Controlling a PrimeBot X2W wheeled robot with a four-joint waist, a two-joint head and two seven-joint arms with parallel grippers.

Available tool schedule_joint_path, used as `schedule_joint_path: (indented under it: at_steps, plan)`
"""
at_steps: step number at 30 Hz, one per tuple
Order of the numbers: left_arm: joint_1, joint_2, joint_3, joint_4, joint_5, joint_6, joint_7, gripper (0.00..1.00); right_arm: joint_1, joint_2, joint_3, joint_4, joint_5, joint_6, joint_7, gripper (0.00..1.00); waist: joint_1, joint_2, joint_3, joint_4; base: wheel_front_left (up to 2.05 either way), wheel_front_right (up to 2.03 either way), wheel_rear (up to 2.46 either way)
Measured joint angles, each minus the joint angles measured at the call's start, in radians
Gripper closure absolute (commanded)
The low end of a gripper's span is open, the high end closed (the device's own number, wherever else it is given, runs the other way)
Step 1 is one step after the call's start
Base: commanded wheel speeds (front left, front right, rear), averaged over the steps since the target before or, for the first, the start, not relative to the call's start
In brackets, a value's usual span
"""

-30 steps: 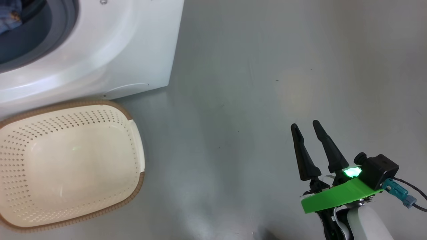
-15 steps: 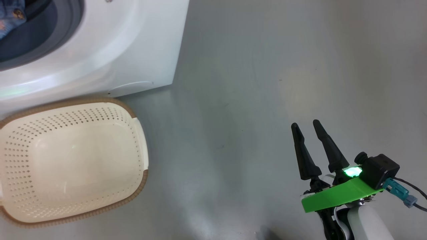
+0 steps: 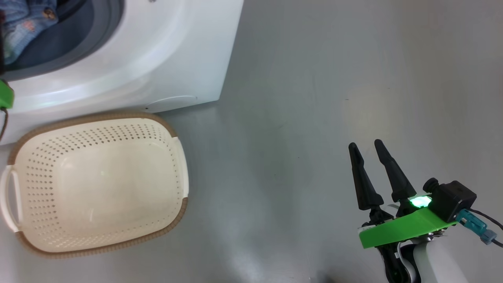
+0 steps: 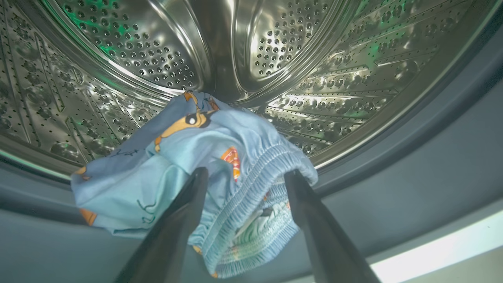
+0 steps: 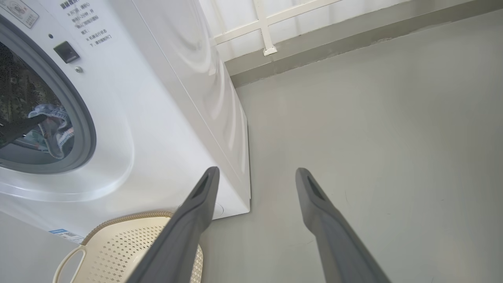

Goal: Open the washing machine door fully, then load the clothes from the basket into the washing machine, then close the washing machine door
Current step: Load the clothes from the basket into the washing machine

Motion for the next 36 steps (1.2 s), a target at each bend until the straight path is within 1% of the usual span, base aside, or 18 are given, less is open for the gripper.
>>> schedule_joint_path:
  at_steps: [13,20,23,25,26,30,33,36]
  plan:
    - [0.08,-0.014,0.021,-0.102,-0.004,0.0,0.0,0.0,-0.001,0.0,-0.014,0.006,-0.001,0.0,0.0,0.0,0.0,0.0,-0.024,0.039,0.0,0.0,0.0]
    - [0.128,-0.023,0.059,-0.151,-0.001,0.0,0.0,0.0,-0.001,0.0,-0.026,0.009,-0.01,0.0,0.0,0.0,0.0,0.0,-0.044,0.056,0.0,0.0,0.0]
    - [0.17,-0.039,0.1,-0.177,0.002,0.0,0.0,0.0,0.0,0.0,-0.031,0.014,-0.01,0.0,0.0,0.0,0.0,0.0,-0.06,0.063,0.0,0.0,0.0]
    - [0.225,-0.057,0.147,-0.201,0.034,0.0,0.0,0.0,0.001,-0.005,-0.037,0.02,-0.011,0.0,0.0,0.0,0.0,0.0,-0.08,0.073,0.0,0.0,0.0]
    - [0.225,-0.057,0.147,-0.201,0.034,0.0,0.0,0.0,0.001,-0.005,-0.037,0.02,-0.011,0.0,0.0,0.0,0.0,0.0,-0.08,0.073,0.0,0.0,0.0]
    - [0.344,-0.096,0.235,-0.24,0.097,0.0,0.0,0.0,0.015,-0.024,-0.051,0.026,-0.011,0.0,0.0,0.0,0.0,0.0,-0.123,0.092,0.0,0.0,0.0]
    - [0.393,-0.112,0.263,-0.257,0.129,0.0,0.0,0.0,0.028,-0.032,-0.055,0.031,-0.011,0.0,0.0,0.0,0.0,0.0,-0.142,0.101,0.0,0.0,0.0]
    - [0.458,-0.133,0.314,-0.282,0.175,0.0,0.0,0.0,0.046,-0.046,-0.059,0.038,-0.011,0.0,0.0,0.0,0.0,0.0,-0.171,0.116,0.0,0.0,0.0]
